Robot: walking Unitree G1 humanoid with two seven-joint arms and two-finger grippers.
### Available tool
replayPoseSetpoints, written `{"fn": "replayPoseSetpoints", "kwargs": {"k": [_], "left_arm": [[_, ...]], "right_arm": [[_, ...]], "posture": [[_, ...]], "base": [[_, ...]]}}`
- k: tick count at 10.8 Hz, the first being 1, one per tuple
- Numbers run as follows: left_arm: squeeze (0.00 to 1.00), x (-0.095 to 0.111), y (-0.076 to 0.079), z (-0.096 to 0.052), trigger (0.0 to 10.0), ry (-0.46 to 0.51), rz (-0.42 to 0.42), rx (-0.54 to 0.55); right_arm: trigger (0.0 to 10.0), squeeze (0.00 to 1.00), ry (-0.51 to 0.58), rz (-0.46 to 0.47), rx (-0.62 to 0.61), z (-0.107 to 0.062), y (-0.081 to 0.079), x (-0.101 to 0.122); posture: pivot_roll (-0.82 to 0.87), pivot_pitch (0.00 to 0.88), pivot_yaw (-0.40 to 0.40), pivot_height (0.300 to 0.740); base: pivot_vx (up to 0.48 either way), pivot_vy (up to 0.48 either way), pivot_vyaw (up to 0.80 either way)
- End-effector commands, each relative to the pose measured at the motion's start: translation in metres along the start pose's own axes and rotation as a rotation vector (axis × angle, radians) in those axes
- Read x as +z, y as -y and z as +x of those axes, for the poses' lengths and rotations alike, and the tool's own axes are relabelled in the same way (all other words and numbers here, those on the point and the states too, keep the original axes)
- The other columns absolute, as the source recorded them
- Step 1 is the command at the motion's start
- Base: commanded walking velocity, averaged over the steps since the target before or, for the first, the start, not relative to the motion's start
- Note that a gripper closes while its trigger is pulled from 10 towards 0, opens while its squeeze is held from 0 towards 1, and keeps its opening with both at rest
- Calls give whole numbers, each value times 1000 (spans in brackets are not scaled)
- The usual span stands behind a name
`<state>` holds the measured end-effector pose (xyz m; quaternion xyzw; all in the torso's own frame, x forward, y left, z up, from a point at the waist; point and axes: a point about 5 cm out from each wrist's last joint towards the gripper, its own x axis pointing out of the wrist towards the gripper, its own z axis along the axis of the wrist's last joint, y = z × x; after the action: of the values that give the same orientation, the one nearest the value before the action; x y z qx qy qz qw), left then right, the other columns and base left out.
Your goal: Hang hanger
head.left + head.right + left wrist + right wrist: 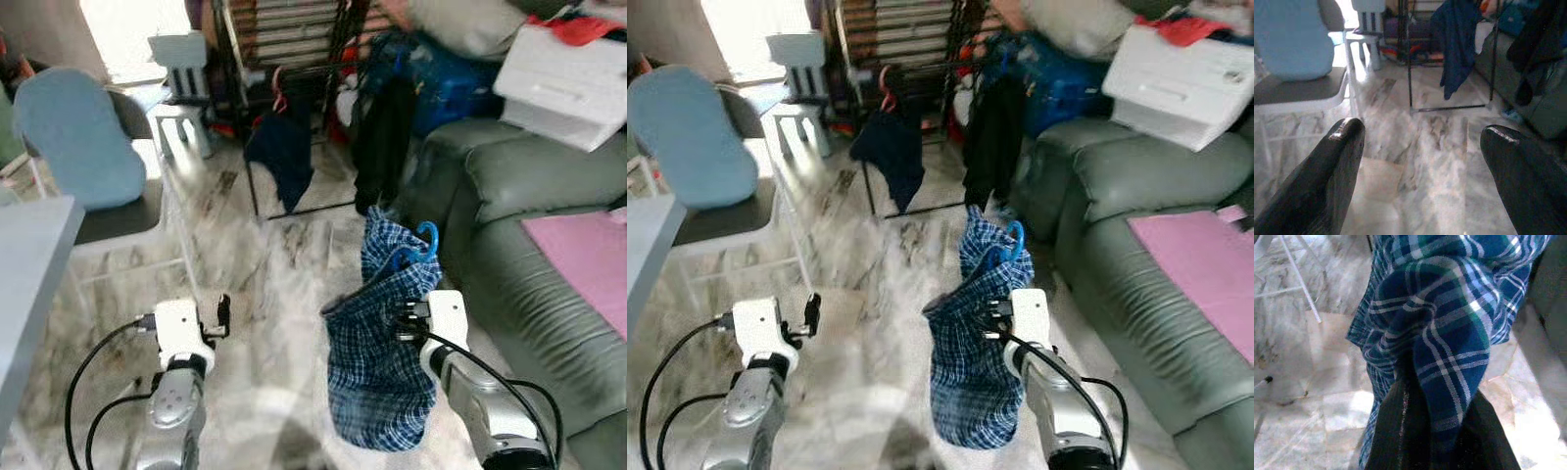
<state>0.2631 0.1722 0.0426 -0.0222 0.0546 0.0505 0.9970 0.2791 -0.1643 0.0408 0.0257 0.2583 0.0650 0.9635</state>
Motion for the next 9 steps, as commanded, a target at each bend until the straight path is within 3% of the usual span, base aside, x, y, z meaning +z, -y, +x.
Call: {"fn": "replayPoseSetpoints", "kwargs": {"k": [1, 9], "left_arm": [[0, 2, 1, 2, 10000, 2, -2, -8], [0, 3, 4, 8, 10000, 2, -9, -24]], "right_arm": [[10000, 0, 53, -2, -9, -2, 1, 15], [10000, 0, 75, -31, 17, 0, -2, 25]], "posture": [[-127, 0, 34, 740], [-133, 0, 25, 740]], "base": [[341, 0, 0], [397, 0, 0]]}}
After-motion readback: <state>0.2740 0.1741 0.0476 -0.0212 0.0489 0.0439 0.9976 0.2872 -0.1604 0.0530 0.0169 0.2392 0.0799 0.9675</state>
